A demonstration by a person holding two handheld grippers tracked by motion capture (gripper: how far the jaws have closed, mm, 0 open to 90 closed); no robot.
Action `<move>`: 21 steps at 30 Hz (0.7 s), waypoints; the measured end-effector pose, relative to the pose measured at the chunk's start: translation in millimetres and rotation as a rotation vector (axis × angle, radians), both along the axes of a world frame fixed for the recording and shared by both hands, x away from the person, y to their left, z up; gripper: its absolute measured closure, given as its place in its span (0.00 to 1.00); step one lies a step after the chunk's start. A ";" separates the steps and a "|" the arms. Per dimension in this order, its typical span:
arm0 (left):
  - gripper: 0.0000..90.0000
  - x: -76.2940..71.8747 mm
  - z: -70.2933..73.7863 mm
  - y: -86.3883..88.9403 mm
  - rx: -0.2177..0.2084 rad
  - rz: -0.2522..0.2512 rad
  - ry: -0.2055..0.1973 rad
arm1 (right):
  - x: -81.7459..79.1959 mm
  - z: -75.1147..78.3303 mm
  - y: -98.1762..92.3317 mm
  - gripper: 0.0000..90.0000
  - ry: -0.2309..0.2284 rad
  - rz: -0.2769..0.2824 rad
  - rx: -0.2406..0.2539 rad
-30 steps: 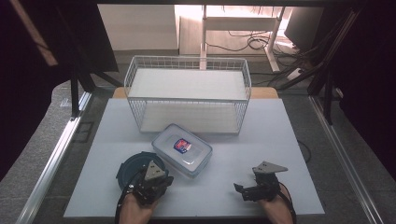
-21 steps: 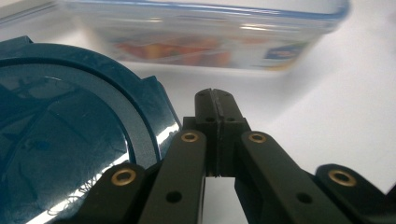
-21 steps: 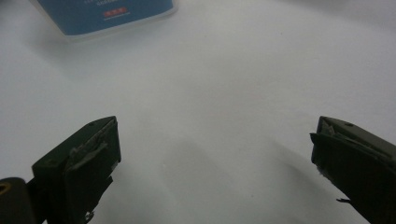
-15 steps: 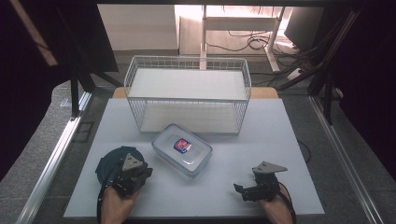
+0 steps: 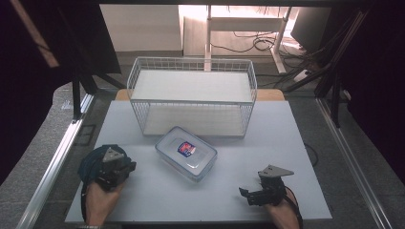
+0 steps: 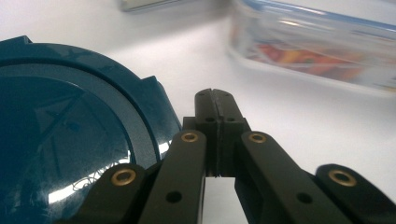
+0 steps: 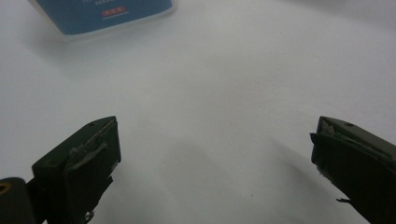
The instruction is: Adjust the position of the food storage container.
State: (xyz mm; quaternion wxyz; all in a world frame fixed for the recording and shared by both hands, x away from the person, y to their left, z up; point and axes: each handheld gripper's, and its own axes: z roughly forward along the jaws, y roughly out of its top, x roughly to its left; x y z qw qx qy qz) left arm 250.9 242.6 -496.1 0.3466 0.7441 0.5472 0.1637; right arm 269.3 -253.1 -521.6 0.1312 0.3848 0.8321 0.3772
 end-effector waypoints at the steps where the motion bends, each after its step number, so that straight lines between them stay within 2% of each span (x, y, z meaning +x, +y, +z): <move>1: 1.00 -0.1 -0.5 2.8 -0.001 0.009 -0.001 | 0.0 -0.1 0.1 0.01 0.001 -0.001 0.000; 5: 1.00 -0.3 -1.1 -1.3 0.021 0.021 0.000 | 0.1 -0.1 0.7 0.02 0.004 -0.001 -0.001; 9: 1.00 3.1 -1.0 -1.0 -0.034 0.020 -0.002 | -0.6 1.6 3.0 0.02 -0.002 -0.009 -0.001; 10: 1.00 4.3 0.6 -2.0 -0.034 0.018 -0.011 | -0.6 1.6 3.0 0.02 -0.002 -0.009 -0.001; 11: 0.99 8.5 4.4 -5.3 -0.036 0.009 -0.025 | -1.0 3.7 4.5 0.01 -0.013 -0.011 0.024; 12: 0.98 8.5 4.4 -5.3 -0.036 0.009 -0.025 | -1.1 5.0 5.4 0.01 -0.014 -0.014 0.036; 13: 0.98 14.8 8.1 -10.9 -0.037 0.000 -0.035 | -1.5 6.2 6.3 0.00 -0.009 -0.018 0.044; 17: 0.98 26.0 12.3 -23.6 -0.041 -0.011 -0.047 | -2.4 7.1 9.7 0.00 0.008 -0.016 0.047; 18: 0.98 30.2 13.3 -28.1 -0.040 -0.017 -0.051 | -2.6 7.4 10.4 0.02 0.016 -0.018 0.047; 19: 0.99 38.9 15.1 -37.4 -0.029 -0.023 -0.058 | -3.3 9.3 11.1 0.10 0.025 -0.026 0.041; 20: 0.99 43.6 16.1 -41.6 -0.023 -0.020 -0.059 | -3.6 10.7 11.2 0.15 0.026 -0.029 0.042; 21: 1.00 43.6 16.1 -41.6 -0.023 -0.020 -0.059 | -3.6 10.7 11.2 0.15 0.026 -0.029 0.042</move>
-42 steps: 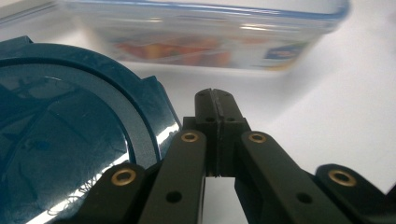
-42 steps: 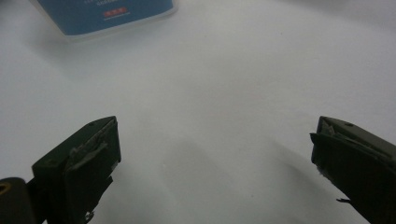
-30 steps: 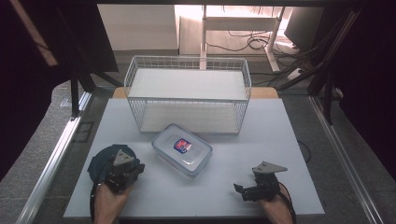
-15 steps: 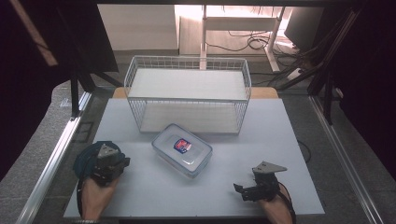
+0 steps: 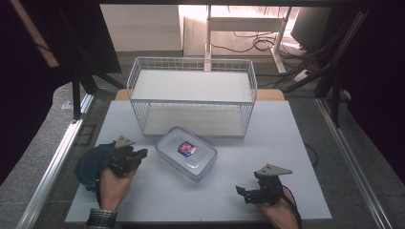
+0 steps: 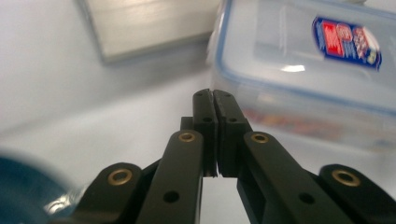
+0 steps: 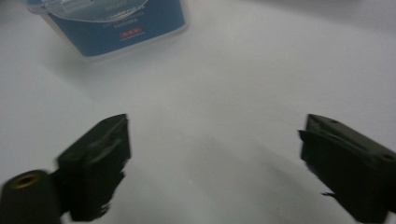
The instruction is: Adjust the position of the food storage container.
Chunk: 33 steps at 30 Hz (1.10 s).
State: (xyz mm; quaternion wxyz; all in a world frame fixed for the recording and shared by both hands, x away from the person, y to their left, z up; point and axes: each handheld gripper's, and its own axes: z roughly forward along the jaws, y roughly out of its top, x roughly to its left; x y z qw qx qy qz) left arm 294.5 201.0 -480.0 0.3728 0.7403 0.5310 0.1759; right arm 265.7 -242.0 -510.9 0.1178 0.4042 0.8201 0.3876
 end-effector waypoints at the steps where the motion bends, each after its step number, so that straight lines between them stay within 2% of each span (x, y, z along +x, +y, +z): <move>1: 1.00 5.1 1.0 -3.8 0.002 0.005 -0.001 | -0.6 4.0 -1.0 0.27 0.010 0.002 -0.005; 2: 1.00 10.3 2.1 -7.4 0.004 0.009 -0.001 | -1.0 5.6 -1.4 0.34 0.015 0.014 -0.010; 3: 1.00 15.4 3.5 -10.7 0.011 0.014 -0.004 | -1.0 5.6 -1.4 0.34 0.015 0.014 -0.010; 4: 1.00 25.7 5.9 -15.7 0.042 0.028 -0.008 | -2.6 8.9 -1.6 0.48 0.014 0.037 -0.030; 5: 1.00 25.7 5.9 -15.7 0.042 0.028 -0.008 | -2.6 8.9 -1.6 0.48 0.014 0.037 -0.030; 6: 1.00 31.2 6.1 -17.3 0.046 0.035 -0.006 | -3.5 10.4 -1.4 0.54 0.012 0.046 -0.032; 8: 1.00 42.2 4.3 -19.5 0.060 0.046 0.008 | -5.7 14.4 0.1 0.72 0.019 0.081 -0.029; 9: 1.00 47.1 2.2 -20.5 0.069 0.052 0.021 | -5.7 14.4 0.1 0.72 0.019 0.081 -0.029; 10: 1.00 51.5 -0.5 -21.0 0.070 0.056 0.036 | -6.8 15.7 2.5 0.80 0.019 0.102 -0.031; 12: 1.00 57.6 -6.7 -22.2 0.077 0.065 0.064 | -7.4 16.5 3.6 0.83 0.021 0.109 -0.034; 13: 1.00 58.5 -10.8 -21.1 0.055 0.073 0.073 | -8.1 17.0 5.7 0.87 0.019 0.125 -0.039; 14: 1.00 57.5 -11.1 -20.3 0.041 0.077 0.077 | -8.4 17.2 6.4 0.88 0.021 0.134 -0.043; 18: 1.00 51.6 -9.8 -21.8 0.045 0.052 0.080 | -7.4 16.6 9.5 0.91 0.033 0.148 -0.045; 21: 1.00 42.3 -11.0 -26.1 0.001 0.020 0.087 | -6.5 16.9 12.6 0.91 0.038 0.149 -0.037; 22: 1.00 35.9 -11.5 -31.0 -0.010 -0.007 0.092 | -6.1 17.1 13.2 0.91 0.040 0.150 -0.029; 24: 1.00 32.9 -11.6 -34.3 -0.015 -0.021 0.096 | -5.8 17.3 13.6 0.91 0.040 0.151 -0.027; 25: 1.00 29.9 -11.7 -37.9 -0.019 -0.036 0.098 | -5.1 17.8 14.3 0.91 0.040 0.154 -0.024; 26: 1.00 24.6 -11.8 -44.2 -0.037 -0.078 0.109 | -4.7 18.0 14.5 0.91 0.041 0.156 -0.022; 27: 1.00 24.6 -11.8 -44.2 -0.037 -0.078 0.109 | -4.7 18.0 14.5 0.91 0.041 0.156 -0.022; 28: 1.00 22.2 -11.9 -47.1 -0.048 -0.103 0.114 | -4.2 18.2 14.4 0.91 0.038 0.156 -0.022; 29: 1.00 18.4 -11.5 -51.0 -0.060 -0.153 0.127 | -3.3 18.7 14.2 0.91 0.036 0.150 -0.026; 31: 1.00 18.0 -10.7 -50.7 -0.066 -0.166 0.129 | -2.4 18.8 13.8 0.92 0.037 0.146 -0.032; 32: 1.00 21.6 -9.3 -47.9 -0.048 -0.132 0.106 | -0.3 18.0 13.1 0.92 0.040 0.131 -0.038; 33: 1.00 21.6 -9.3 -47.9 -0.048 -0.132 0.106 | -0.3 18.0 13.1 0.92 0.040 0.131 -0.038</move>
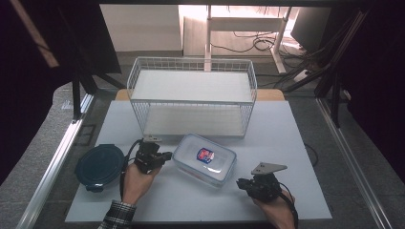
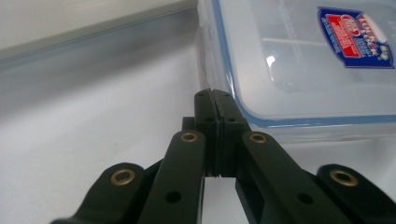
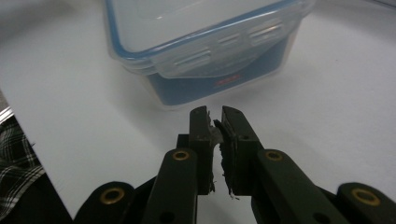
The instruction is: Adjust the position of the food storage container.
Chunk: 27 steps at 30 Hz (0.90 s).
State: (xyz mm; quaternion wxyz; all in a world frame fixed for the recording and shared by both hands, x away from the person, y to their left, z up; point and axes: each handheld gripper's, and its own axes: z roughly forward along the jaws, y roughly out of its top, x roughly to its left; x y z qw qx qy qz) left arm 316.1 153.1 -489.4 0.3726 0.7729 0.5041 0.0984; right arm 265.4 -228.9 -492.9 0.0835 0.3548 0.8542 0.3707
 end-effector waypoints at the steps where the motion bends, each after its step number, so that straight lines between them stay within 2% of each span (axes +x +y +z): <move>1: 1.00 11.0 -2.9 4.6 -0.008 0.040 0.004 | 3.1 -1.1 0.1 0.92 0.006 -0.012 0.001; 2: 1.00 11.0 -2.9 4.6 -0.008 0.040 0.004 | 3.1 -1.1 0.1 0.92 0.006 -0.012 0.001; 3: 1.00 22.7 -9.4 5.9 -0.016 0.034 0.020 | 7.1 -1.5 1.7 0.92 0.005 -0.029 -0.001; 5: 1.00 26.9 -13.1 4.8 -0.022 0.026 0.026 | 9.8 -1.5 2.5 0.92 0.000 -0.038 -0.005; 8: 1.00 31.5 -21.1 -0.1 -0.074 -0.011 0.055 | 19.5 -2.4 3.6 0.92 0.000 -0.066 0.008; 9: 1.00 30.3 -22.0 -2.1 -0.080 -0.031 0.060 | 24.4 -3.3 5.3 0.92 0.005 -0.080 0.017; 10: 1.00 25.2 -21.6 -6.6 -0.048 -0.044 0.056 | 26.1 -3.8 7.0 0.92 0.006 -0.079 0.018; 13: 1.00 20.7 -21.3 -7.7 -0.072 -0.048 0.070 | 28.4 -4.1 10.7 0.92 0.004 -0.074 0.014; 14: 1.00 18.3 -21.1 -8.0 -0.070 -0.051 0.071 | 30.4 -3.2 12.3 0.92 -0.013 -0.085 -0.019; 18: 1.00 7.6 -20.6 -10.2 -0.066 -0.077 0.084 | 35.2 -2.2 8.1 0.96 0.001 -0.096 -0.007; 19: 1.00 1.4 -19.8 -11.5 -0.054 -0.086 0.085 | 38.3 -2.7 6.0 0.98 0.006 -0.096 0.000; 22: 1.00 -7.1 -19.0 -11.7 -0.048 -0.098 0.095 | 41.0 -2.8 5.4 0.99 0.005 -0.092 -0.007; 23: 1.00 -15.4 -20.2 -9.5 -0.050 -0.107 0.100 | 43.8 -3.1 5.9 0.99 0.007 -0.083 -0.006; 24: 1.00 -19.1 -22.1 -7.5 -0.064 -0.114 0.112 | 44.8 -3.6 6.4 0.99 0.012 -0.077 0.001; 27: 1.00 -27.6 -24.3 -1.4 -0.090 -0.107 0.112 | 44.7 -4.6 9.5 0.99 0.016 -0.067 0.009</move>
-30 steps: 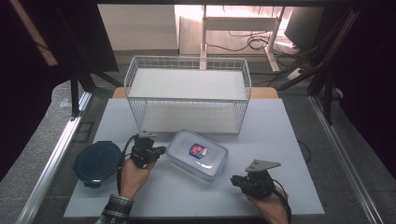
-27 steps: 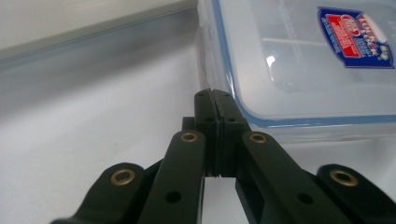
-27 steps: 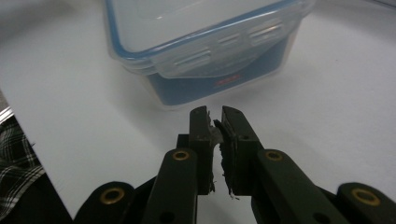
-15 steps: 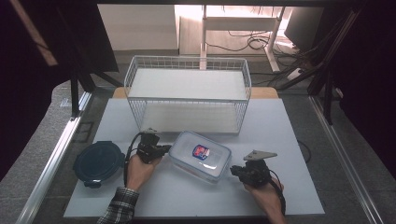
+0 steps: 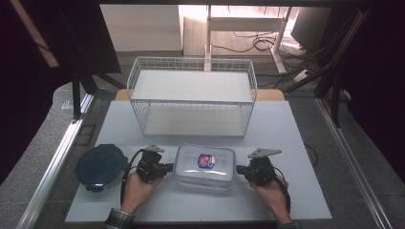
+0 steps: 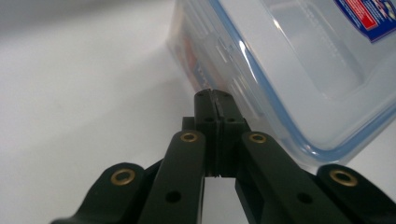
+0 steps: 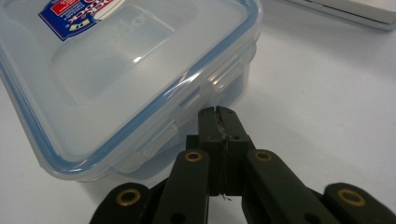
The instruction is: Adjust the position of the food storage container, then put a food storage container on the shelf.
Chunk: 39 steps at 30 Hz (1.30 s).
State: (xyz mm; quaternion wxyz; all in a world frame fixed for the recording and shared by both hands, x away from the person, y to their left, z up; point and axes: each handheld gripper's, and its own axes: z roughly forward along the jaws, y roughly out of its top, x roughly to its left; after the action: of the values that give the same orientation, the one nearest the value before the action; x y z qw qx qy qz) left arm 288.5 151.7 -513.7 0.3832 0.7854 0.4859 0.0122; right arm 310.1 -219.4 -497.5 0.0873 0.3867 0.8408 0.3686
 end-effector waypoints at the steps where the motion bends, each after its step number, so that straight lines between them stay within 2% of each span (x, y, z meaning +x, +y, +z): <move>1: 1.00 -3.1 -0.4 3.0 -0.008 0.003 0.004 | -0.9 0.2 2.2 0.99 0.004 0.008 0.000; 3: 1.00 -12.2 0.7 8.4 0.010 0.011 0.005 | -3.4 0.0 9.5 0.99 0.004 0.029 -0.006; 6: 1.00 -17.8 -0.1 11.0 0.007 0.015 -0.001 | -4.9 -0.1 13.6 0.99 -0.002 0.038 -0.012; 9: 1.00 -21.1 -1.3 13.3 -0.008 0.009 -0.003 | -5.7 -0.6 15.9 0.99 -0.007 0.037 -0.014; 11: 1.00 -20.7 -1.4 18.1 -0.033 -0.006 0.001 | -6.0 -0.6 14.9 0.98 0.002 0.040 -0.004; 12: 0.92 -23.0 -0.3 25.5 -0.043 0.008 -0.020 | -8.4 0.2 13.7 0.93 -0.003 0.035 -0.009; 13: 0.86 -23.0 -0.3 25.5 -0.043 0.008 -0.020 | -10.4 1.2 12.8 0.90 -0.009 0.030 -0.013; 14: 0.86 -25.0 0.5 29.9 -0.050 0.008 -0.037 | -10.4 1.2 12.8 0.90 -0.009 0.030 -0.013; 16: 0.72 -30.4 2.5 38.0 -0.077 -0.001 -0.088 | -15.0 5.0 9.7 0.84 -0.031 0.018 -0.035; 17: 0.65 -34.4 3.7 41.7 -0.085 -0.006 -0.115 | -17.6 7.1 7.6 0.80 -0.046 0.012 -0.037; 20: 0.49 -42.6 3.0 45.9 -0.099 -0.023 -0.148 | -25.6 13.2 -0.9 0.65 -0.081 0.013 -0.023; 22: 0.39 -48.0 -0.3 45.2 -0.086 -0.029 -0.164 | -30.8 14.7 -5.4 0.55 -0.090 0.018 -0.009; 23: 0.32 -53.7 -4.1 43.6 -0.056 -0.043 -0.183 | -35.8 14.8 -9.6 0.44 -0.090 0.016 0.010; 24: 0.30 -53.7 -4.1 43.6 -0.056 -0.043 -0.183 | -35.8 14.8 -9.6 0.44 -0.090 0.016 0.010; 25: 0.27 -59.2 -5.8 42.7 -0.043 -0.054 -0.203 | -39.6 13.6 -12.2 0.32 -0.088 0.026 0.033; 26: 0.23 -59.2 -5.8 42.7 -0.043 -0.054 -0.203 | -39.6 13.6 -12.2 0.32 -0.088 0.026 0.033; 27: 0.23 -61.3 -5.8 42.4 -0.033 -0.051 -0.206 | -41.1 12.7 -12.7 0.25 -0.095 0.034 0.038; 28: 0.16 -62.9 -6.2 42.5 -0.026 -0.052 -0.204 | -42.3 12.0 -12.9 0.19 -0.098 0.038 0.039; 30: 0.12 -65.7 -8.7 43.0 0.006 -0.071 -0.204 | -44.9 9.7 -12.4 0.08 -0.093 0.057 0.045; 31: 0.08 -66.8 -11.1 43.6 0.025 -0.066 -0.203 | -47.3 8.3 -12.6 0.05 -0.100 0.081 0.040; 35: 0.04 -66.6 -10.6 45.4 -0.001 -0.060 -0.202 | -49.2 8.8 -15.2 0.03 -0.108 0.085 0.064; 39: 0.01 -65.8 -7.6 49.4 -0.043 -0.029 -0.209 | -48.0 9.5 -19.7 0.02 -0.119 0.071 0.076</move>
State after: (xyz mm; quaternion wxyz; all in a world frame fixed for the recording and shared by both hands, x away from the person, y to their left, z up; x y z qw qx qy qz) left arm 222.7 201.1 -521.3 0.4485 0.7785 0.4321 0.0780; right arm 262.1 -239.0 -488.0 0.1094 0.3372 0.8327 0.4254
